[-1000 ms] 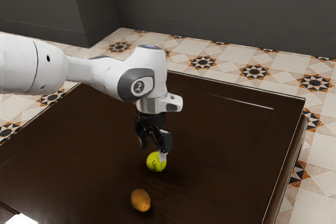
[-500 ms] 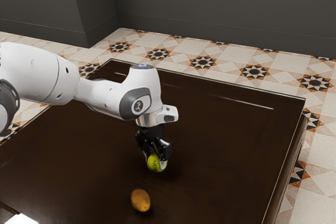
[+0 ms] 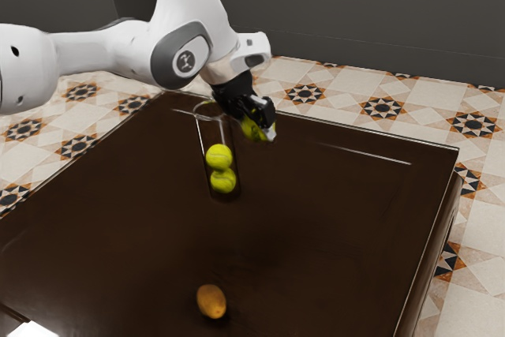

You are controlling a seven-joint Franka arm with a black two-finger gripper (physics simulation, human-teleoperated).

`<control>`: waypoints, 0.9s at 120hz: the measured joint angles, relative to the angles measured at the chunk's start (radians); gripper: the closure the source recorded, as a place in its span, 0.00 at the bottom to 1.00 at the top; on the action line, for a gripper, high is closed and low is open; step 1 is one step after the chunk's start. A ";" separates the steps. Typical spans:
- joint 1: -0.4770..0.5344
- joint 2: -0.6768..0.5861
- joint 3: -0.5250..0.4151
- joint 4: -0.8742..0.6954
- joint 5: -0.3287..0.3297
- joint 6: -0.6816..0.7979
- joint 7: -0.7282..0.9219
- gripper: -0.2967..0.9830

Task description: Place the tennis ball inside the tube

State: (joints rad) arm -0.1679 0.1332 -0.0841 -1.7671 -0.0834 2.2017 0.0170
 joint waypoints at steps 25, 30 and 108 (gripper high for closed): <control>0.001 0.007 0.057 0.219 0.125 -0.132 -0.018 0.55; 0.008 0.023 0.073 0.235 0.139 -0.161 -0.020 0.55; 0.041 0.210 0.161 0.431 0.159 -0.350 -0.008 0.29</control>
State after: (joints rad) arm -0.1274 0.3429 0.0766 -1.3361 0.0753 1.8514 0.0093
